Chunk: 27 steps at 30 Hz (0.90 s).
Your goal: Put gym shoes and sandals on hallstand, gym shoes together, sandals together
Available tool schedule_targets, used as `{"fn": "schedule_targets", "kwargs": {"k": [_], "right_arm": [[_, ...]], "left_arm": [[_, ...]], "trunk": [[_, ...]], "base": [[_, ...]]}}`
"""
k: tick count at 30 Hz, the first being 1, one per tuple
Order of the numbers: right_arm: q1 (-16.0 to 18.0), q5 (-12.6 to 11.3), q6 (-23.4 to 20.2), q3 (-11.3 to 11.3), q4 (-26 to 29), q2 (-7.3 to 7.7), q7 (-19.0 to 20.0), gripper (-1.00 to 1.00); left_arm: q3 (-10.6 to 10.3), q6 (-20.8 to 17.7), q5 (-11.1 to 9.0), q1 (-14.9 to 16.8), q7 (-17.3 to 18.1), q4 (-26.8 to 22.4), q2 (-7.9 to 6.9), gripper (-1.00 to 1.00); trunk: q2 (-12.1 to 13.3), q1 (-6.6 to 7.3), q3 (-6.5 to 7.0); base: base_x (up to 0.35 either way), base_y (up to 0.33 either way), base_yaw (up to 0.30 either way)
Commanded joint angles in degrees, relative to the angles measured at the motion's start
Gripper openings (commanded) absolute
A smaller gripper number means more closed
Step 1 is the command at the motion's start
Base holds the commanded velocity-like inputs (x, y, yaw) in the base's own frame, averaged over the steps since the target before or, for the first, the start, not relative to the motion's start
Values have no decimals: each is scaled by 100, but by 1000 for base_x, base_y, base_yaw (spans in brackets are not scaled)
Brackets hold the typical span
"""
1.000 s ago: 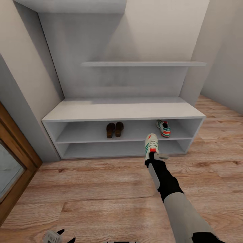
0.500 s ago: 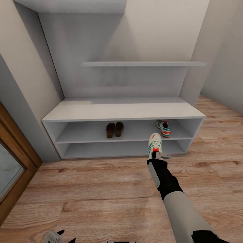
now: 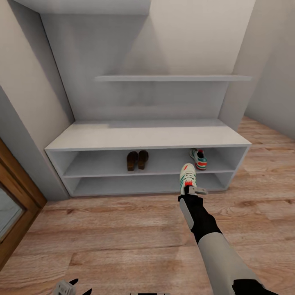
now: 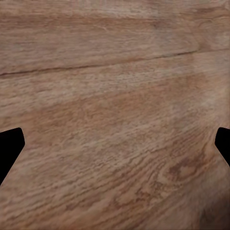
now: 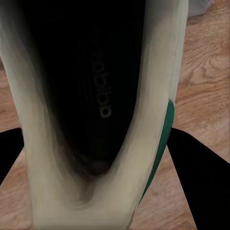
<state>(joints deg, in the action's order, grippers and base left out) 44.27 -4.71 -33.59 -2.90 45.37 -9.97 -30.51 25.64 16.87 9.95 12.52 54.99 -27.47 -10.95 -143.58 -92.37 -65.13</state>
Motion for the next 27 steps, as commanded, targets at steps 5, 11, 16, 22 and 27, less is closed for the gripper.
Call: {"fn": "schedule_targets", "kwargs": {"k": [5, 11, 16, 22, 27], "right_arm": [[3, -48, -6, -1, -38, -3, -34, -100], [3, -55, -7, -1, -115, -3, -34, -100], [3, -56, -7, 0, -128, -3, -34, -100], [3, -56, -7, 0, -127, -3, -34, -100], [3, -56, -7, 0, -125, -3, -34, -100]], "left_arm": [[47, 27, 60, 5, 29, 5, 6, 100], [46, 27, 60, 5, 29, 12, 10, 100], [46, 27, 53, 5, 29, 13, 20, 100], [46, 27, 58, 5, 29, 16, 15, 100], [46, 30, 60, 5, 29, 26, 15, 100]], "trunk": [[-2, 1, -5], [-2, 1, -5], [-2, 1, -5], [-2, 1, -5], [-2, 1, -5]], "base": [[24, -11, 0], [119, -2, 0], [289, -37, 0], [327, -72, 0], [308, -71, 0]]}}
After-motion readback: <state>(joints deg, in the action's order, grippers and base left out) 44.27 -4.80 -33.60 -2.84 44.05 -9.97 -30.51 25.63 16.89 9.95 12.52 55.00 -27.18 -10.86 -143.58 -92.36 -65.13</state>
